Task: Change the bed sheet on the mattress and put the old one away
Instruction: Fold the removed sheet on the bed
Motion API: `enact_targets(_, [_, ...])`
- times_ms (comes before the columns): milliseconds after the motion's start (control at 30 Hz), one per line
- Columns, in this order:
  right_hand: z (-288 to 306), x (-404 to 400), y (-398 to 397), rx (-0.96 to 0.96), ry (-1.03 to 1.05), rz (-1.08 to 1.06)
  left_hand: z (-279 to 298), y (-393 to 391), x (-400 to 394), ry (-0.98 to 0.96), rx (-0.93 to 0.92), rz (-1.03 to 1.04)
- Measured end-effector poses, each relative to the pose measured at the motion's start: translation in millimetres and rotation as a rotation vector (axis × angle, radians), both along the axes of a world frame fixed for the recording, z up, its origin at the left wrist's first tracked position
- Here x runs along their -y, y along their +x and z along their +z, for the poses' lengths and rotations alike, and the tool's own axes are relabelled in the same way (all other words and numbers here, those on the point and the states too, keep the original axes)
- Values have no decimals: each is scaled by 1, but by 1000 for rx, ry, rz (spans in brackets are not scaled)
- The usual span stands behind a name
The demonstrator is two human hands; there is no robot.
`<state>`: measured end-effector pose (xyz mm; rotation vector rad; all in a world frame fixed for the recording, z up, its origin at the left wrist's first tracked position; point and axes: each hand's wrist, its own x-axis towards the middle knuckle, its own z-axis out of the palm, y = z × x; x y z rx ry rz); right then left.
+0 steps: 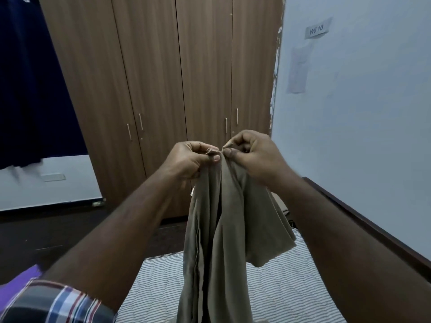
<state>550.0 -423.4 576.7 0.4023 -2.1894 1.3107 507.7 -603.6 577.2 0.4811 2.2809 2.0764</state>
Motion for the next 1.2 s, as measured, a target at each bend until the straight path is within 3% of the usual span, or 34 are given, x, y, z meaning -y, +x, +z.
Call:
enact_targets(333, [-5,18,-3,82,-82,-110,2,12,-7,137,100,-50])
enact_targets(600, [-3,11,-3,140,-194,-117,-4,22,3,138,51,-309])
enact_targets(833, [-15,5,10,147,-333,20,-2,19,-3,150,-53,-155])
enact_targets(933, [-47,-10,28,336,-160,97,2,13,1,168,-87,-49])
enact_targets(1033, [-91,-34,44,633,335,-19,7,7,10,178,-112,16])
enact_targets(1100, [-113,-54,46,716,582,-121,9,-1,17,184,-127,78])
enact_targets(1200, [-126,-81,42,710,691,-284,8,-14,28,187,-132,136])
